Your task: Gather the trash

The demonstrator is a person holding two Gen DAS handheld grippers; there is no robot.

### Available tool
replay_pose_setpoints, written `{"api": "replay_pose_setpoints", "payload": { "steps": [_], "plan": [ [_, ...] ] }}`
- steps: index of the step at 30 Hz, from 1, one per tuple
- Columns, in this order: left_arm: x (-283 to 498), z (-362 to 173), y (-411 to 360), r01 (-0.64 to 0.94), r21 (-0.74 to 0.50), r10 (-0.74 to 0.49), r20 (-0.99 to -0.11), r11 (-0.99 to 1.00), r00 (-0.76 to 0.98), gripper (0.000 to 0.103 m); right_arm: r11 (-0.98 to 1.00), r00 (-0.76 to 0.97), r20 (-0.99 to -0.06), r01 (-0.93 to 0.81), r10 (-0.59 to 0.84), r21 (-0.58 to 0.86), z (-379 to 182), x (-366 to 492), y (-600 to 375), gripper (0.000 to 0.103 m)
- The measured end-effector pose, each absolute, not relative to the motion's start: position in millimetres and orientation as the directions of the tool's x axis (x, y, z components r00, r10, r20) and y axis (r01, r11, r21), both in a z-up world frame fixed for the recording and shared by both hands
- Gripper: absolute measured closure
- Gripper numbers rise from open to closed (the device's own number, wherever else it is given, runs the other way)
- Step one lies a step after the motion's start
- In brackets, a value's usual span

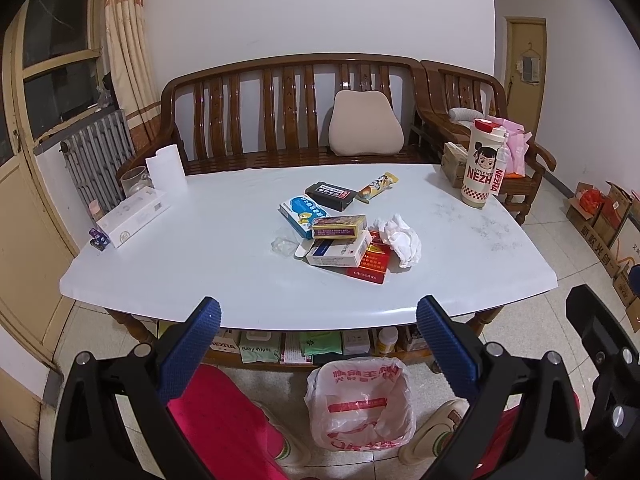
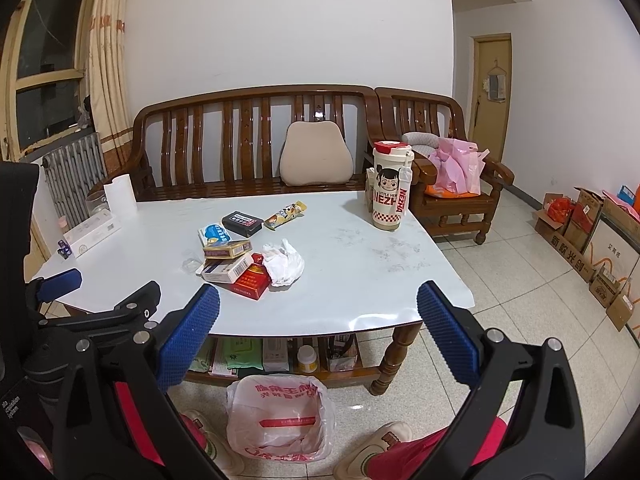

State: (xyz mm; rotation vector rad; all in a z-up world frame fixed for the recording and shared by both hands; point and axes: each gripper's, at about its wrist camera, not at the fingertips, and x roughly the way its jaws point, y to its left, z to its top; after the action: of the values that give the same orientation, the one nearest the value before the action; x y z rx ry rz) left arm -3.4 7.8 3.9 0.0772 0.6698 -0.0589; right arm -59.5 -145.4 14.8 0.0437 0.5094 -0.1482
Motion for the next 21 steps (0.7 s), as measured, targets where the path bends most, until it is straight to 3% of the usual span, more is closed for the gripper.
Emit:
{"api": "replay_pose_setpoints", "payload": {
  "steps": [21],
  "plan": [
    [-5.7, 11.6, 9.0, 0.081, 0.047, -0.035, -0.615, 0.996, 0.788, 0.007, 0.989, 0.867, -0.483, 0.147, -0.126, 0.006, 21.4, -60.1, -140.1, 0.006]
  ]
}}
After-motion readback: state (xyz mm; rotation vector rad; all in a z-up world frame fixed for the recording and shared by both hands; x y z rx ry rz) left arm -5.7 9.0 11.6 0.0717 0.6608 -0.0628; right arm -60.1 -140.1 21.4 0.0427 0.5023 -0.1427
